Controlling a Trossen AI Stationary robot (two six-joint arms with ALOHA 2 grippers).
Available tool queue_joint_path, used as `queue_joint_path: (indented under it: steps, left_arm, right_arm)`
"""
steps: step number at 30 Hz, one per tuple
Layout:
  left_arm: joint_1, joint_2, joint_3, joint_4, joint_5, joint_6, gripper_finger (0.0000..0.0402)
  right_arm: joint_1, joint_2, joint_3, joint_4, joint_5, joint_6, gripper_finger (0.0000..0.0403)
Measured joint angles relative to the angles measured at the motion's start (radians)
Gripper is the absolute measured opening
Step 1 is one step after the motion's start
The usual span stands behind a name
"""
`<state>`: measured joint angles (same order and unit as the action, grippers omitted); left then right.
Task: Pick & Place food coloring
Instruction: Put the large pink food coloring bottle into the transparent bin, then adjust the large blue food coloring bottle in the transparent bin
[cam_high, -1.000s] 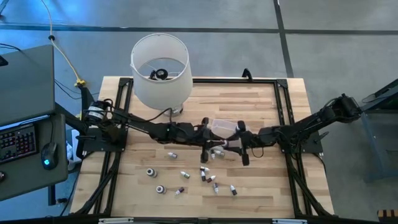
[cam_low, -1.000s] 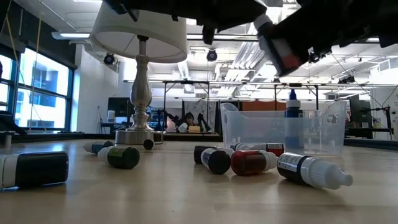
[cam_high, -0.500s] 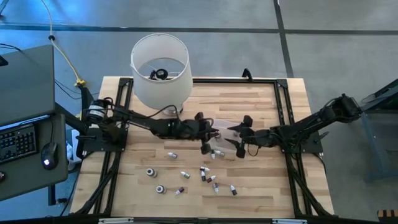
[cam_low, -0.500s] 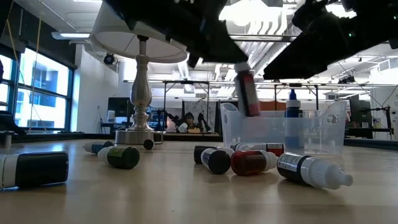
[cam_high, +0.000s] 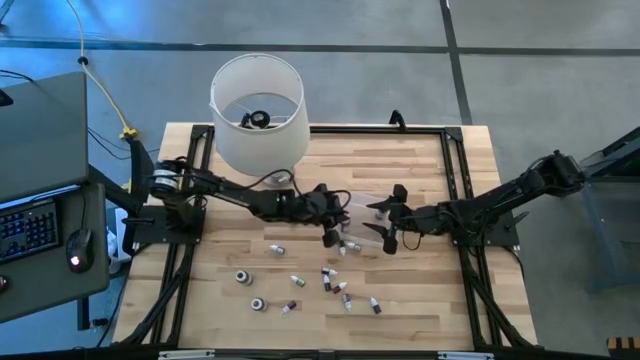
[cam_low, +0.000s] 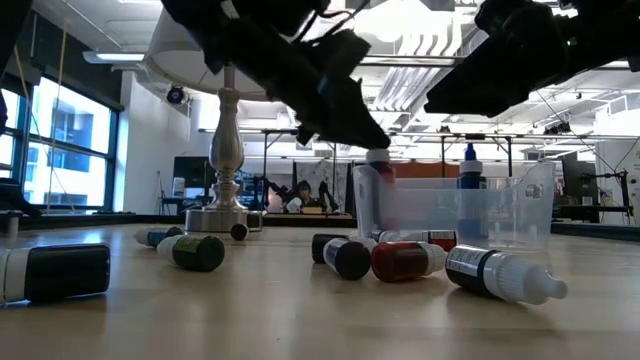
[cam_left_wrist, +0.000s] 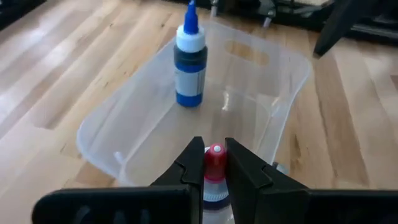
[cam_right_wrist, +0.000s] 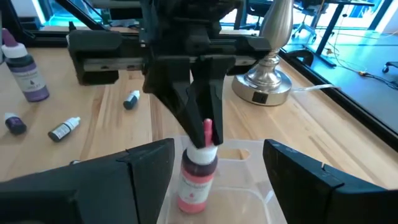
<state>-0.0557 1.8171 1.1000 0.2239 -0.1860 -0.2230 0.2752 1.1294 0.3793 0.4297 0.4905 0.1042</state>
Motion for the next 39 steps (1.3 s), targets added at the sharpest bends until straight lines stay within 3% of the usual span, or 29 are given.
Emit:
queue_joint_path:
  steps: [7,16,23,33,39]
  left_arm:
    - [-0.005,0.028,0.002,0.040,0.018,-0.002,0.0038]
    - [-0.003,0.029,0.002,0.032,0.093,0.016,0.0063]
    - [-0.003,0.029,0.005,0.017,0.094,0.017,0.0091]
    - [-0.004,0.011,0.215,-0.368,0.068,0.096,0.0106]
    - [-0.011,0.009,0.321,-0.477,0.072,0.154,0.0106]
  right_arm:
    - [0.000,0.000,-0.001,-0.002,-0.005,0.000,0.0240]
    - [0.000,0.000,-0.001,-0.007,-0.008,0.000,0.0240]
    - [0.000,0.000,-0.001,-0.007,-0.008,0.000,0.0240]
    - [0.000,0.000,-0.001,0.000,-0.008,0.000,0.0240]
    - [0.000,0.000,-0.001,-0.002,-0.008,0.000,0.0240]
